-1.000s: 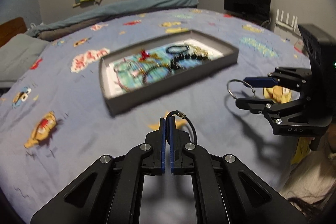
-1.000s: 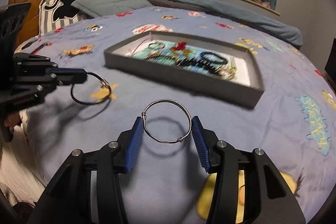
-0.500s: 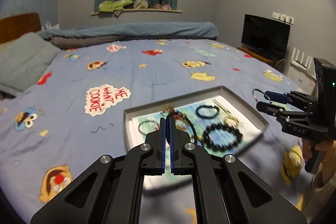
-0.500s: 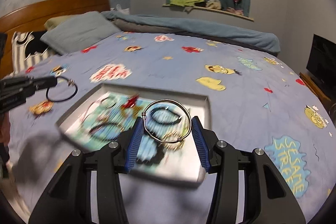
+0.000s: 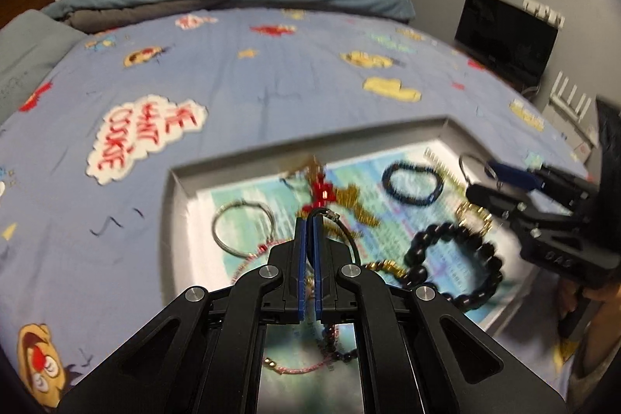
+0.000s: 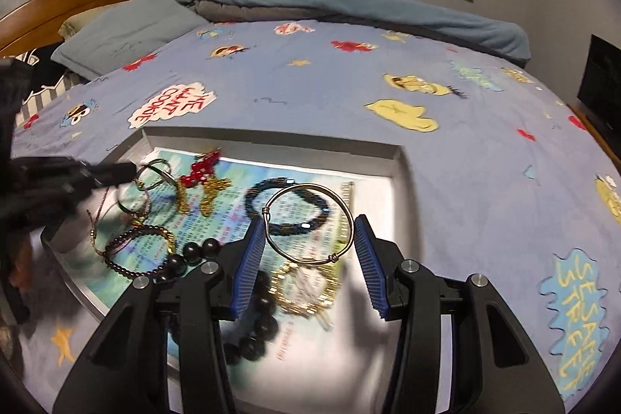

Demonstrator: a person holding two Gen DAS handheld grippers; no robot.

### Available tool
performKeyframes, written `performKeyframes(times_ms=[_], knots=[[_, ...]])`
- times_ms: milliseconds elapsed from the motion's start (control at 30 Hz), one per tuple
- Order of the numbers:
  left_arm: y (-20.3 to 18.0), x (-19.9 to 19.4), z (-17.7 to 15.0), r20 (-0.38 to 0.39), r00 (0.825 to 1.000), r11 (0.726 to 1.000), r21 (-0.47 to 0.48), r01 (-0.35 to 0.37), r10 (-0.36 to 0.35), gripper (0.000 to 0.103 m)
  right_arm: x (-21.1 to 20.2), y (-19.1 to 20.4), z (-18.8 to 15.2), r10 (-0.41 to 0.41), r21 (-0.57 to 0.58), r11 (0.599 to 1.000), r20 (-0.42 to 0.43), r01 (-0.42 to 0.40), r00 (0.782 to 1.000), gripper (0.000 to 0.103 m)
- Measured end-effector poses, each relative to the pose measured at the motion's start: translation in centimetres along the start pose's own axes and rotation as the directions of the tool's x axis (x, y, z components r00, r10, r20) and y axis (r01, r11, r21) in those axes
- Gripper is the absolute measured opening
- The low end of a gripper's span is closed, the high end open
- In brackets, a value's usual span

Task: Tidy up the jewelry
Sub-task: 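Carry the hair tie and bangle into the grey box, then open both grippers to release the items and withdraw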

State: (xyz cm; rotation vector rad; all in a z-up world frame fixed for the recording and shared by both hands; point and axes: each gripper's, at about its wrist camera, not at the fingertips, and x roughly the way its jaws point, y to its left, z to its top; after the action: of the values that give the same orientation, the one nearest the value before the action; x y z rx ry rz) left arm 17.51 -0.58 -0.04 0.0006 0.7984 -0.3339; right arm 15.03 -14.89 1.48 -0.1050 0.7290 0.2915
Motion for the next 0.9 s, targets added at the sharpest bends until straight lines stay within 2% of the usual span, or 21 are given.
performKeyframes(times_ms=[333,533,633,800,900], knots=[[-0.7,1.6,-0.8,-0.045,0.999,0.998,0.054,-0.025,0.027,0.004,1.9,2.0,0.1,0.028,-0.035,0.999,-0.061,-0.030,0.998,0.047],[-1.1,1.2,-1.1,-0.030,0.998,0.995,0.084,-0.045,0.048,0.004,2.1,2.5,0.0,0.039,-0.044,0.998,-0.076,-0.043,0.996,0.048],[-1.2,0.6,-1.2,-0.015,0.999,0.995,0.086,-0.045,0.046,0.010,2.2,2.9,-0.2,0.034,-0.060,0.997,-0.086,-0.039,0.996,0.048],[-1.4,0.0,-1.5,-0.008,0.999,0.995,0.090,-0.051,0.052,0.025,2.1,2.8,-0.3,0.035,-0.049,0.998,-0.092,-0.040,0.995,0.048],[-1.5,-0.5,-1.5,0.005,0.998,0.994,0.091,-0.060,0.059,0.026,2.0,2.8,-0.4,0.038,-0.043,0.998,-0.098,-0.042,0.994,0.049]])
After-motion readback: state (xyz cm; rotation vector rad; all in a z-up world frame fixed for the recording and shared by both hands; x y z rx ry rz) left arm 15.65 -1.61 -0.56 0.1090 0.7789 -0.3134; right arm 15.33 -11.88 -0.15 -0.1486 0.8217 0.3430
